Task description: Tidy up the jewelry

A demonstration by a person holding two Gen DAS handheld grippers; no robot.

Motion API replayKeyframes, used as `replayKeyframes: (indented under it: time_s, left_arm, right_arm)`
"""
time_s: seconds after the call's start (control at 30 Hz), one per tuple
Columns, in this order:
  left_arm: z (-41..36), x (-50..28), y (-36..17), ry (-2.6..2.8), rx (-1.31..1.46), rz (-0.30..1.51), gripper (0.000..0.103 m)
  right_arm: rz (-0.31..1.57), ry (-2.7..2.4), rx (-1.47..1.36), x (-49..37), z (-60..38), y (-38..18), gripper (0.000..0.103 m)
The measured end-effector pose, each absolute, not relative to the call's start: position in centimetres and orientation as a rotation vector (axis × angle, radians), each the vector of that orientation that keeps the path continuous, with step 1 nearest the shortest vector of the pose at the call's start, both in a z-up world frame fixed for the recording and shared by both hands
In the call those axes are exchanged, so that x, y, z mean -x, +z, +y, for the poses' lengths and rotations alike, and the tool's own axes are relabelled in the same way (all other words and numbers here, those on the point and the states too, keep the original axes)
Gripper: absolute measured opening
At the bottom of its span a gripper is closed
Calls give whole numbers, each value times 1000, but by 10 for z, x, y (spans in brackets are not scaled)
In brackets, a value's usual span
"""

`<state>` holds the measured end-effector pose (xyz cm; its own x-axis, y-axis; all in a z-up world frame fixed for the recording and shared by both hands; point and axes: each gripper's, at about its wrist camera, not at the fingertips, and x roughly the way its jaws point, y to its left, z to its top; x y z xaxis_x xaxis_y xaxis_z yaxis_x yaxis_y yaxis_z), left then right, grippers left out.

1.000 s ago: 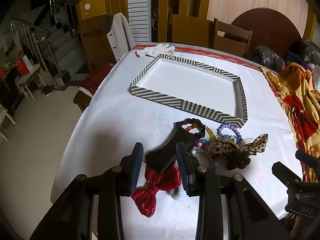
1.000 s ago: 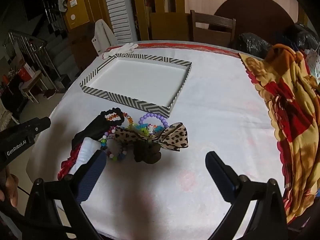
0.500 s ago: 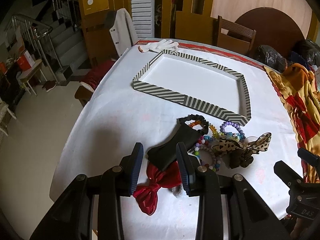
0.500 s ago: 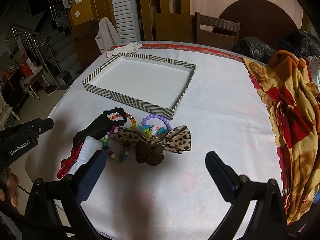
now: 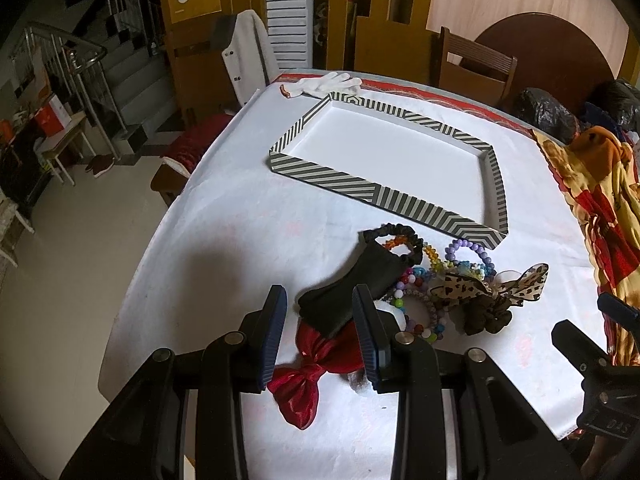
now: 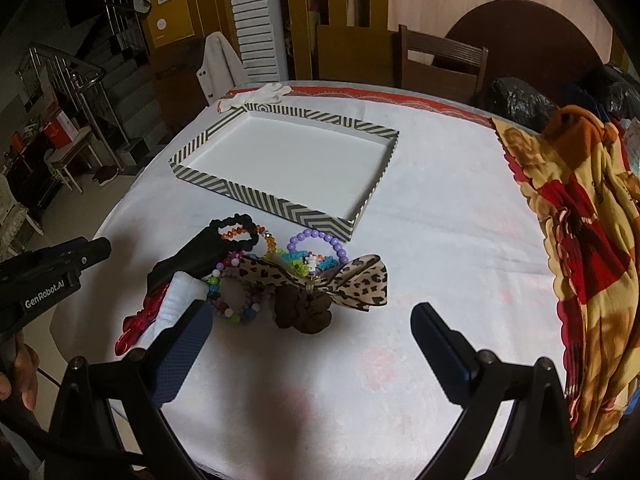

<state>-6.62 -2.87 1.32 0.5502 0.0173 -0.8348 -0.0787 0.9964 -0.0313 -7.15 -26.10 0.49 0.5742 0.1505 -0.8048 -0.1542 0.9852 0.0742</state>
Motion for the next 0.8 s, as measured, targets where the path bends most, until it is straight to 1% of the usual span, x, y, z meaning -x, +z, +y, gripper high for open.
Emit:
replayKeyframes:
  time_s: [0.8]
  left_arm:
    - [-26,68,8,60,69,1002,42]
  right_arm:
    - [930,184,39,74,-257,-1,101]
